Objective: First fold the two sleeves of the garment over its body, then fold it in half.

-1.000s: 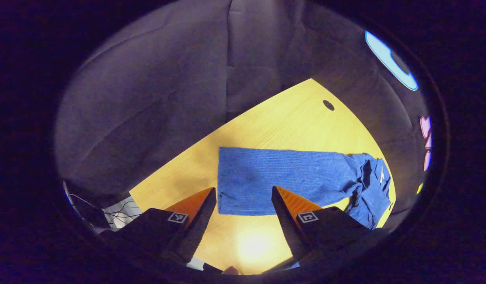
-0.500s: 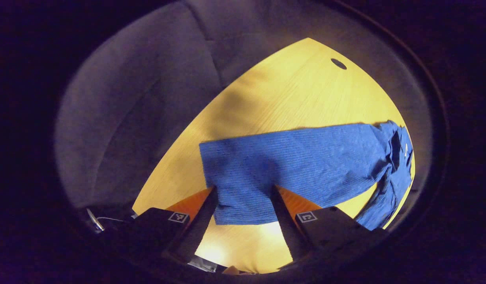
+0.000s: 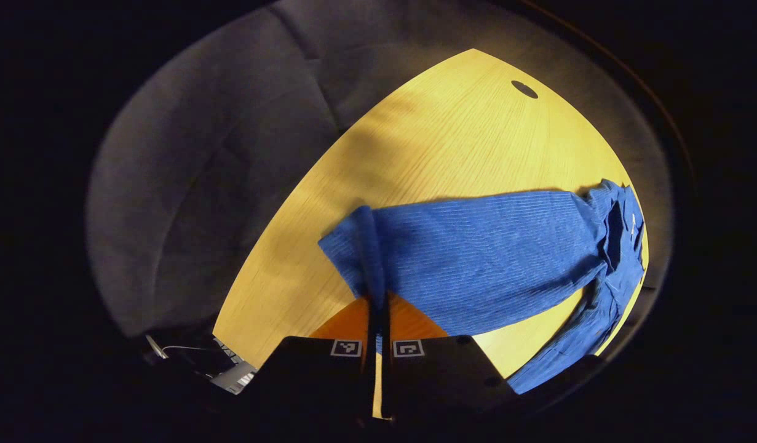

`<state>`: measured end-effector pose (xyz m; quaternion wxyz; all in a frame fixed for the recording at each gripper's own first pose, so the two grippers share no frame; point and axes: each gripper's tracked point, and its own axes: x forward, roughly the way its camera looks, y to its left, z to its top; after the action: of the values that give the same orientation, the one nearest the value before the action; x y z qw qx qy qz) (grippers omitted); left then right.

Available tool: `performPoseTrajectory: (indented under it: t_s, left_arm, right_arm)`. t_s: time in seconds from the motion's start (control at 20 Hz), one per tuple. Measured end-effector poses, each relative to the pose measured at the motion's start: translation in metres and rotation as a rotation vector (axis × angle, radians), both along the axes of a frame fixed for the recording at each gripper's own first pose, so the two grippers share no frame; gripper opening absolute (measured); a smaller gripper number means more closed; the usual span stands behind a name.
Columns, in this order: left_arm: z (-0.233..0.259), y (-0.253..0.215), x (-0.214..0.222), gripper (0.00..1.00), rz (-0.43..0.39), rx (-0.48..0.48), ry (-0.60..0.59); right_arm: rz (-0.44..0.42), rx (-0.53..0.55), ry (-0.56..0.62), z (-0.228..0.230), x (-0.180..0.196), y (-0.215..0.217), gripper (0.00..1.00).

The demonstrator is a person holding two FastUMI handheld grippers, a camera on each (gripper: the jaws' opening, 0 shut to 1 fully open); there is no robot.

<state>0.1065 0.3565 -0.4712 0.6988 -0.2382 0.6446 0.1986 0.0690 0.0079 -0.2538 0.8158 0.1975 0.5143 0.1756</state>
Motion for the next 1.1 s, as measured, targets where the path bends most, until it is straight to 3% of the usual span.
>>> performPoseTrajectory:
  t_s: [0.2,0.4,0.75,1.1]
  left_arm:
    - [0.010,-0.006,0.007,0.00,0.024,-0.031,-0.060]
    - [0.060,-0.013,0.014,0.00,-0.002,-0.017,-0.161]
    - [0.184,-0.076,0.086,0.00,-0.207,0.087,-0.376]
    - [0.265,-0.238,0.154,0.00,-0.462,0.075,-0.544]
  right_arm:
    - [-0.008,0.012,0.009,-0.007,-0.003,-0.013,0.92]
    - [-0.015,0.026,-0.004,-0.011,0.008,-0.025,0.92]
    - [0.013,0.072,-0.017,-0.016,0.026,-0.029,0.92]
    - [0.052,0.058,-0.033,-0.020,0.023,-0.054,0.92]
